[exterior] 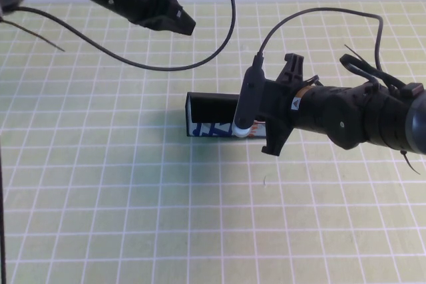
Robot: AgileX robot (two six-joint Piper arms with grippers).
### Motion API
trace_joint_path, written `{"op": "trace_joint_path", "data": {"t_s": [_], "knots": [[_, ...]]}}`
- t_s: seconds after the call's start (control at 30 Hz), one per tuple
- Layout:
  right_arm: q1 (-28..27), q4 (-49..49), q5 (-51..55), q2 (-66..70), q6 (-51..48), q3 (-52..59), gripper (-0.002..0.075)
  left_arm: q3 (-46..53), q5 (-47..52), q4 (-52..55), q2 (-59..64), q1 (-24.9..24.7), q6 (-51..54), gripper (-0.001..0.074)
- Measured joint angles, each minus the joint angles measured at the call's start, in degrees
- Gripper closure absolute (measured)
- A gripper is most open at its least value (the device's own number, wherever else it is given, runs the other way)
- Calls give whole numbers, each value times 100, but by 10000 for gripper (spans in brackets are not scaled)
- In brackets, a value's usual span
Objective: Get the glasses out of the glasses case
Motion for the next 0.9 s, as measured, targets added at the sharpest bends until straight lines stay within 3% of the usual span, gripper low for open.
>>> {"op": "trace_joint_path", "data": {"t_s": [0.13, 0.23, 0.37, 0.47, 0.77, 0.9], "knots": [[0, 47, -31, 0, 0, 0, 730, 1296, -214, -512, -724, -30, 645, 739], [0, 62, -31, 10, 5, 0, 730, 2863, -783, -1098, -1216, -46, 1510, 739], [0, 69, -39, 10, 14, 0, 730, 4725, -1403, -2419, -1713, -46, 3510, 739], [0, 76, -39, 10, 14, 0, 730, 5586, -1776, -3473, -1781, -46, 4685, 739], [0, 90, -42, 10, 14, 0, 731, 5971, -2306, -5130, -1336, -46, 6625, 739], [0, 90, -52, 10, 14, 0, 731, 5947, -2296, -5314, -989, -46, 7085, 739]]}}
